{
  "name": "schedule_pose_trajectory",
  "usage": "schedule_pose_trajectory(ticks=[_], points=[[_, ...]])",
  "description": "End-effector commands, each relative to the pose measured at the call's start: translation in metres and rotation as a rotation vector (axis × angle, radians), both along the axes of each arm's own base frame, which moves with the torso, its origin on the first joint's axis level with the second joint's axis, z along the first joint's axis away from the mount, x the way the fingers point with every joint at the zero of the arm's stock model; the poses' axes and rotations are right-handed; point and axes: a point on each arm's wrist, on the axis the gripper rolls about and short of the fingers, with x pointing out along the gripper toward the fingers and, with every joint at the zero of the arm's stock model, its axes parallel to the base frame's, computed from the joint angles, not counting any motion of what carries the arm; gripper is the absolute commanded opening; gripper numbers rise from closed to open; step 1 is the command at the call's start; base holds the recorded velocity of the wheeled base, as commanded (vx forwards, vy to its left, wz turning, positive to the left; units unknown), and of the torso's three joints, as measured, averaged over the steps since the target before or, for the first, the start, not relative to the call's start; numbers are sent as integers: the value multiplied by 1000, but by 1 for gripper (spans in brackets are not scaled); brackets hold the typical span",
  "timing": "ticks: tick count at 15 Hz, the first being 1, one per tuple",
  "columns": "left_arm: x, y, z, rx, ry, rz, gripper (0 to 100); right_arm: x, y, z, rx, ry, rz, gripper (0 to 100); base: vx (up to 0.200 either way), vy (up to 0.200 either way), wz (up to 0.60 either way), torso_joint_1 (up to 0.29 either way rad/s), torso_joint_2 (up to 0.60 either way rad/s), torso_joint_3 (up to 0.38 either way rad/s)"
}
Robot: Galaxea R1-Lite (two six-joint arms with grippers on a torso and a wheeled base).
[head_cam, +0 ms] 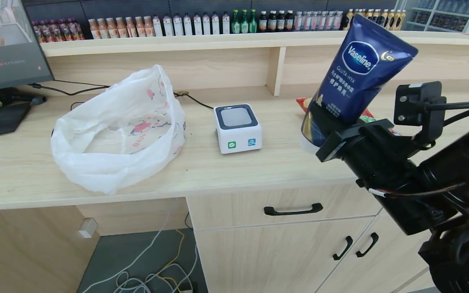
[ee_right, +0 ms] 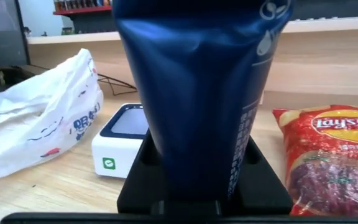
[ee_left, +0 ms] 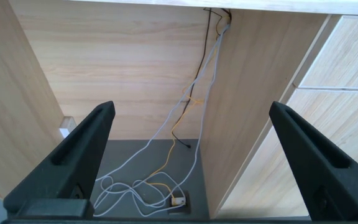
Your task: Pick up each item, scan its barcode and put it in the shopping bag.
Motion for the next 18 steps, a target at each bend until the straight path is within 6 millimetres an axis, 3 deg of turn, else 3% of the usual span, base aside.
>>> schedule_pose_trajectory(ticks=[1,4,8,18], points=[[0,0,0,0,0,-1,100,10,-22,-5,-4,22,-86,0,0,0,0,0,0,0],[0,0,0,0,0,-1,100,25,-53,-7,10,36,-199,0,0,0,0,0,0,0],[0,0,0,-3,0,0,100,21,-49,-3,17,21,-181,0,0,0,0,0,0,0],[0,0,0,-3,1,0,100,21,-44,-9,5,43,-166,0,0,200,0,4,1,3]])
